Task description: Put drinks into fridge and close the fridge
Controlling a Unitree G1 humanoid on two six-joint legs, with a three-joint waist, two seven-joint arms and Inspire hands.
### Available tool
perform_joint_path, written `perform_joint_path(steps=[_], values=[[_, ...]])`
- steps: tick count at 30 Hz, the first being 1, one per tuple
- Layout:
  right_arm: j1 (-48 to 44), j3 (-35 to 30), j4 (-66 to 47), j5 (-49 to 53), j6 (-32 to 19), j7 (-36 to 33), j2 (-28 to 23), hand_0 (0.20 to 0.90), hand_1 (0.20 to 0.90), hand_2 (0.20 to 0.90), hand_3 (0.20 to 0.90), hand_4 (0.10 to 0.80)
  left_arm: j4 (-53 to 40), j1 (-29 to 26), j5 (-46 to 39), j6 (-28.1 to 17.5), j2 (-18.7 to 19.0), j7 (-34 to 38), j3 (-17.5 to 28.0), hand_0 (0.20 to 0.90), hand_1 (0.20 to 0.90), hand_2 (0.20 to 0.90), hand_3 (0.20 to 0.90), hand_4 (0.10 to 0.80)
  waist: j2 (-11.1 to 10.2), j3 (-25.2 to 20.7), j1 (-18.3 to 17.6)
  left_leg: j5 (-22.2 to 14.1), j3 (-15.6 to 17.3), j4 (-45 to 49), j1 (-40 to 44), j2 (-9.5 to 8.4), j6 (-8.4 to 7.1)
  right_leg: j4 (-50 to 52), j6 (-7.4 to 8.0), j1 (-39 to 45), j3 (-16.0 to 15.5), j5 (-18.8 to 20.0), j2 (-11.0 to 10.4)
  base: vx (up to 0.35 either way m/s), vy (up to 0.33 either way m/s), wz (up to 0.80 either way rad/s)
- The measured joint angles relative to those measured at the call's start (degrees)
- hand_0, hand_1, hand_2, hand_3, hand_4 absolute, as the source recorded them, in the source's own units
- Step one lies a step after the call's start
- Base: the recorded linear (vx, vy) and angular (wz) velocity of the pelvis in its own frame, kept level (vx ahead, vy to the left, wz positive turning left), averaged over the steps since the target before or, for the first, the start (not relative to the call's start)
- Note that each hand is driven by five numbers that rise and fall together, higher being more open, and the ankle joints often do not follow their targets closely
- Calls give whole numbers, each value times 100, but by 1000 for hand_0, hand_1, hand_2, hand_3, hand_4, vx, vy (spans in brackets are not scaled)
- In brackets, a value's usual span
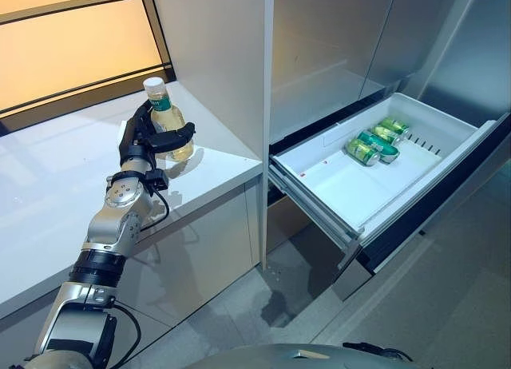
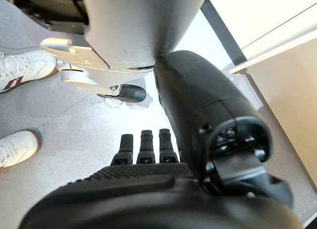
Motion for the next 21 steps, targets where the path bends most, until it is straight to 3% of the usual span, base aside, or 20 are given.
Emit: perform_joint_path(steps=[1, 2, 16, 21], values=[[2, 0, 0, 0, -6, 0, 0, 900, 900, 900, 900, 800, 0, 0, 0, -3, 0, 32, -1, 352, 352, 352, 260, 160, 0, -4, -1, 0, 0, 0, 1, 0, 0, 0, 0, -1, 3, 2, 0, 0, 0, 0], [2, 1, 1, 0, -10, 1, 0, 900, 900, 900, 900, 800, 0, -1, 1, -6, 0, 76, -2, 300, 300, 300, 200, 100, 0, -9, -1, 0, 0, 0, 1, 0, 0, 0, 0, -2, 5, 4, 0, 0, 0, 0], [-5, 183, 1, -79, -34, 17, -11, 900, 900, 900, 900, 800, 172, -24, -45, -137, -11, 93, -156, 300, 300, 300, 200, 100, -12, -39, -15, 0, 5, 0, 0, 1, 0, -3, 0, -5, 12, 5, 0, 0, 0, 0], [-80, 573, -45, -1035, -256, 218, -114, 900, 900, 900, 900, 800, 178, -24, -45, -130, -11, 57, -159, 300, 300, 300, 200, 100, -13, -40, 9, 0, 4, 0, -6, 1, 0, -8, 0, -7, 10, 6, -1, 0, 0, 0]])
